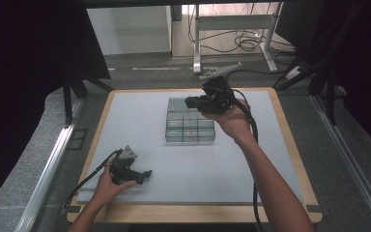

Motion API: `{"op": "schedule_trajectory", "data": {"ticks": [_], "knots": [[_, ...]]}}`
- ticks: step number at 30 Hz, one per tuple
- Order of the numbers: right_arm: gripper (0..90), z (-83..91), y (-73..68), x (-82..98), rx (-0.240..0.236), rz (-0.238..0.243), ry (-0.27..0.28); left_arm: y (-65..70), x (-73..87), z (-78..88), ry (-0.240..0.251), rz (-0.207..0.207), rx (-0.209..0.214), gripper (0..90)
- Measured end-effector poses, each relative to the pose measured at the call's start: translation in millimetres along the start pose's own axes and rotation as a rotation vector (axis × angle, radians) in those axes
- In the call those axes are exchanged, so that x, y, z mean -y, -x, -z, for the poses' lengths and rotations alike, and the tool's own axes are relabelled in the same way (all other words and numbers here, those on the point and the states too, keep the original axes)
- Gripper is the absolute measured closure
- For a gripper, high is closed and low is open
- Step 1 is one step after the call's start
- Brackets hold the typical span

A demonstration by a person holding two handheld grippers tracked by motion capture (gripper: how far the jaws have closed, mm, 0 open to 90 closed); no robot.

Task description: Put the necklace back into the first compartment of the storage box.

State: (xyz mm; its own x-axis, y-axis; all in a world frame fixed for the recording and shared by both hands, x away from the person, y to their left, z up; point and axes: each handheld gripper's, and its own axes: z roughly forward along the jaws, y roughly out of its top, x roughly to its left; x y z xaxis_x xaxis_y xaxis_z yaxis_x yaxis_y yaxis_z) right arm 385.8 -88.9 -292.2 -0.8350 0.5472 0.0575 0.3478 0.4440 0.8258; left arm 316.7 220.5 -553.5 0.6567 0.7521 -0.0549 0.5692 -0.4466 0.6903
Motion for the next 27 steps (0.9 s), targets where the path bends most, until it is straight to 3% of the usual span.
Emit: {"op": "schedule_trajectory", "data": {"ticks": [20, 27], "knots": [[84.6, -12.0, 15.1, -33.8, 0.017, -0.064, 0.076, -0.1, 0.1, -0.3, 0.002, -0.002, 0.0, 2.3], [84.6, -18.4, 18.7, -45.2, 0.027, -0.067, 0.099, 0.0, 0.2, -0.4, 0.004, 0.0, -0.002, 2.3]]}}
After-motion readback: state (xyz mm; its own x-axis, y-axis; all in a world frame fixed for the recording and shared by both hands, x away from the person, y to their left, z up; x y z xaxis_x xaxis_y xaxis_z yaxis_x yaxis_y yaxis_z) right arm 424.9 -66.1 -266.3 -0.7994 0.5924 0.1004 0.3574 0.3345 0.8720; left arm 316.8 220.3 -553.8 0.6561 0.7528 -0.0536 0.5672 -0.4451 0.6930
